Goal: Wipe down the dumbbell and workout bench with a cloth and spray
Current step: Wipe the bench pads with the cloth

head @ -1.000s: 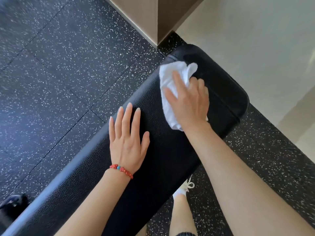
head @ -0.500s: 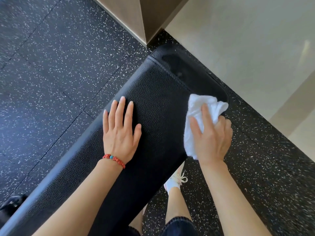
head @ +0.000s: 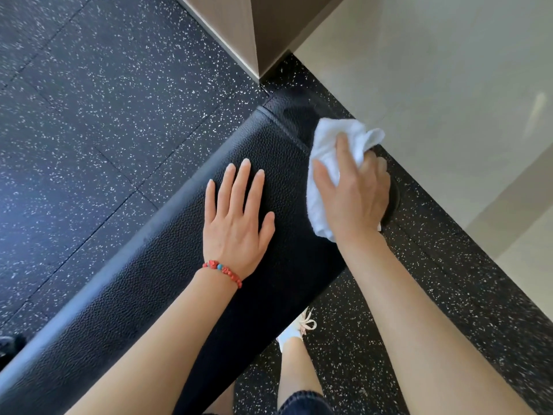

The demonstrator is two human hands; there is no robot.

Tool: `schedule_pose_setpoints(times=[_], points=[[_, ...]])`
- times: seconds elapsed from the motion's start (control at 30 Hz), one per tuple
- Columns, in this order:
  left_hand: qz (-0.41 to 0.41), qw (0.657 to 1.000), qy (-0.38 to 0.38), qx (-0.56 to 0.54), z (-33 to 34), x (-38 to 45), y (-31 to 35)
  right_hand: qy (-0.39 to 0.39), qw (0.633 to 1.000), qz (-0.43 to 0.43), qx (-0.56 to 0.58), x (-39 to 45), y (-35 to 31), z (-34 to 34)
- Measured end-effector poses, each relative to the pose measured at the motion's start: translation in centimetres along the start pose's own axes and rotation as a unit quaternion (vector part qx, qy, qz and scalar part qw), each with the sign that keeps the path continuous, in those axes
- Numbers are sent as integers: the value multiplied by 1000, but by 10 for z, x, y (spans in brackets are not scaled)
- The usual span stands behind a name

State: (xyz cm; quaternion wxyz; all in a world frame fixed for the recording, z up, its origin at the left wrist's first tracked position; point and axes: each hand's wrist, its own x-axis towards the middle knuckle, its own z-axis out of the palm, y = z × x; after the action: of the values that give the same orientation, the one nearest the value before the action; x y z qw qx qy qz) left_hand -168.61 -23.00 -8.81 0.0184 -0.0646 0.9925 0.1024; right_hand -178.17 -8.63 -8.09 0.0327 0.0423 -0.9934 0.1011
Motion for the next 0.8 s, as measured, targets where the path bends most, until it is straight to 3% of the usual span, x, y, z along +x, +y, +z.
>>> schedule_pose_setpoints(times=[0.2,0.47,0.8], points=[[2,1000,-4,-7,-1,1,-1,-5,996,-84,7,56,-61,21],[-2,1000,9,-12,-2,1,-1,2,998,-67,2,23,-9,5],[-2,1000,12,-5,-1,0,1,32,991,-128,10,64,-50,22]])
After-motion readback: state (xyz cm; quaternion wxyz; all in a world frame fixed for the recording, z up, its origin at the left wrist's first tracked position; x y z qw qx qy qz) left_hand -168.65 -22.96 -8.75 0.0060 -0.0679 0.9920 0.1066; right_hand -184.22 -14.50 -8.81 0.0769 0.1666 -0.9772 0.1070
